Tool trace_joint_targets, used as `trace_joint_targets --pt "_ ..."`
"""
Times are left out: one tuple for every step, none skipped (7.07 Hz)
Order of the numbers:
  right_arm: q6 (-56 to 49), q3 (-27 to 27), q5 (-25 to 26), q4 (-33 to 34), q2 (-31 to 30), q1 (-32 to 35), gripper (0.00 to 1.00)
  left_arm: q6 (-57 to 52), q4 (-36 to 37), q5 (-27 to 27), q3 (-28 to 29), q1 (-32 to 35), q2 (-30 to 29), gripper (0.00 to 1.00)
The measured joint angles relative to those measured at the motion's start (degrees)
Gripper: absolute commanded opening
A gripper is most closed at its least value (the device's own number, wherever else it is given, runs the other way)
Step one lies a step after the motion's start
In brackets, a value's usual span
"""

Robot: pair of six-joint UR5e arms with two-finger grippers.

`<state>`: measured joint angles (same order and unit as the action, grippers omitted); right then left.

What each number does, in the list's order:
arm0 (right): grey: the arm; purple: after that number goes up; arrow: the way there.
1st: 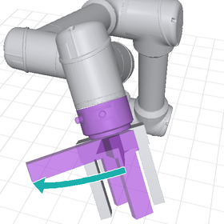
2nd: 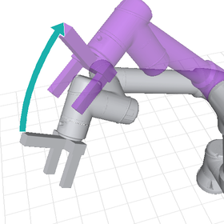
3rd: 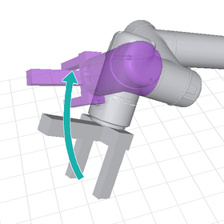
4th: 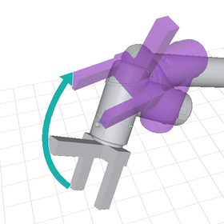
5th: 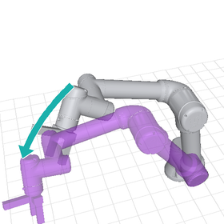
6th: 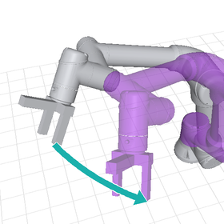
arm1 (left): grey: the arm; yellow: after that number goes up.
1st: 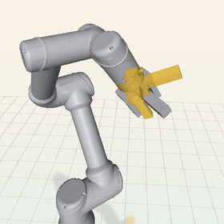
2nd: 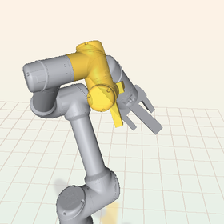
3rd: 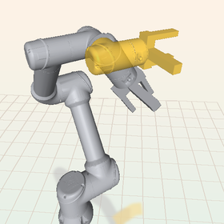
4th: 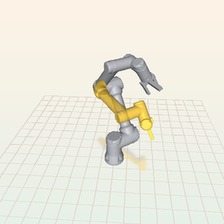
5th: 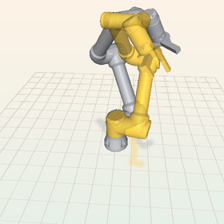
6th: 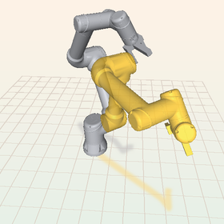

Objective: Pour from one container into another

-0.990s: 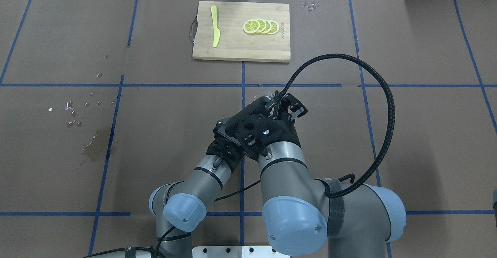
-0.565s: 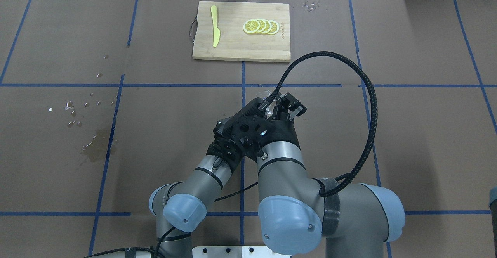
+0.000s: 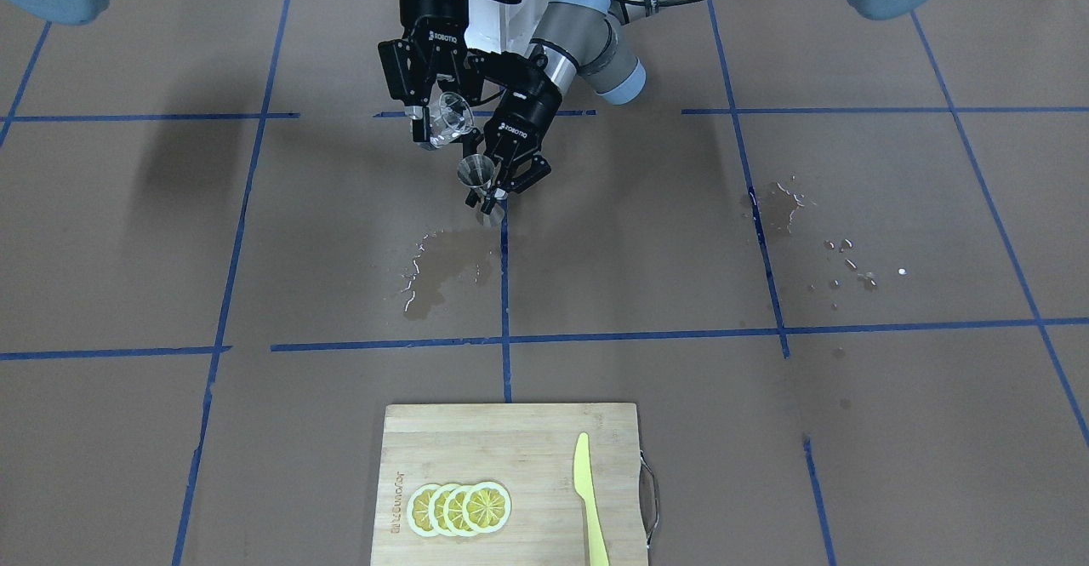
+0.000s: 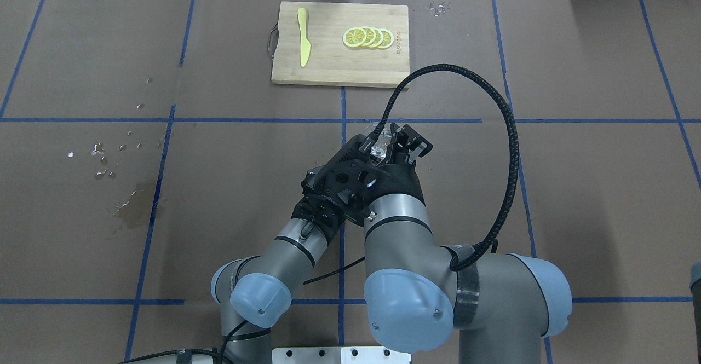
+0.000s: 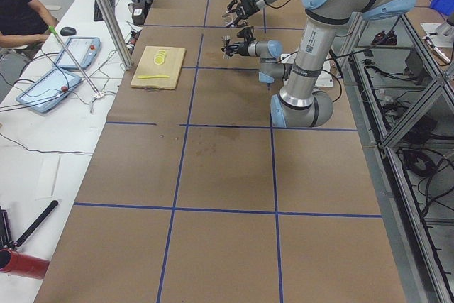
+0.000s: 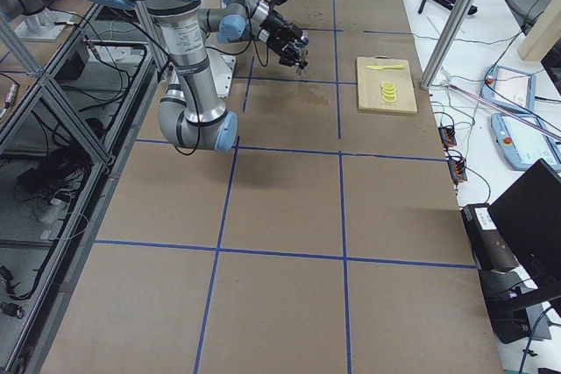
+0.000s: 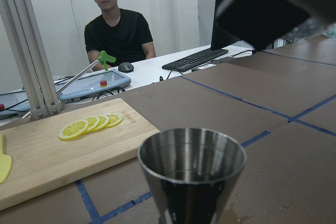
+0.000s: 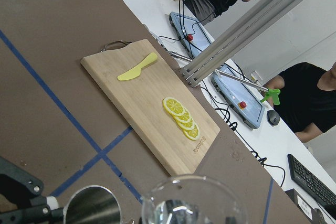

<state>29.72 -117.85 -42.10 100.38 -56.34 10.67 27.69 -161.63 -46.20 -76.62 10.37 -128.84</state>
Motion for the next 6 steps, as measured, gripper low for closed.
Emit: trace_joint_targets --pt "-1.35 0.02 0.00 0.40 0.10 0.25 0.10 0.02 0.00 -0.02 -0.06 0.00 0.00 0.00" --pt "-2.68 0.01 -0.04 1.32 0.41 0.45 0.10 0.04 0.00 -0.03 -0.08 0.00 0.00 0.00" --pt "-4.38 -0.01 -0.36 2.43 1.11 0.63 0.10 0.02 0.00 -0.03 -0.10 0.00 0.00 0.00" --pt "-6.09 -0.01 -0.79 3.68 1.82 0.81 0.10 0.01 0.00 -0.03 -0.13 0.00 -0.03 0.00" --pt "-7.63 -0.04 -1.02 4.91 2.21 0.91 0.10 0.00 0.00 -0.03 -0.19 0.00 -0.12 0.00" --pt "-9.56 -0.07 -1.10 5.95 2.43 0.97 0.10 0.00 0.00 -0.03 -0.24 0.00 -0.20 0.00"
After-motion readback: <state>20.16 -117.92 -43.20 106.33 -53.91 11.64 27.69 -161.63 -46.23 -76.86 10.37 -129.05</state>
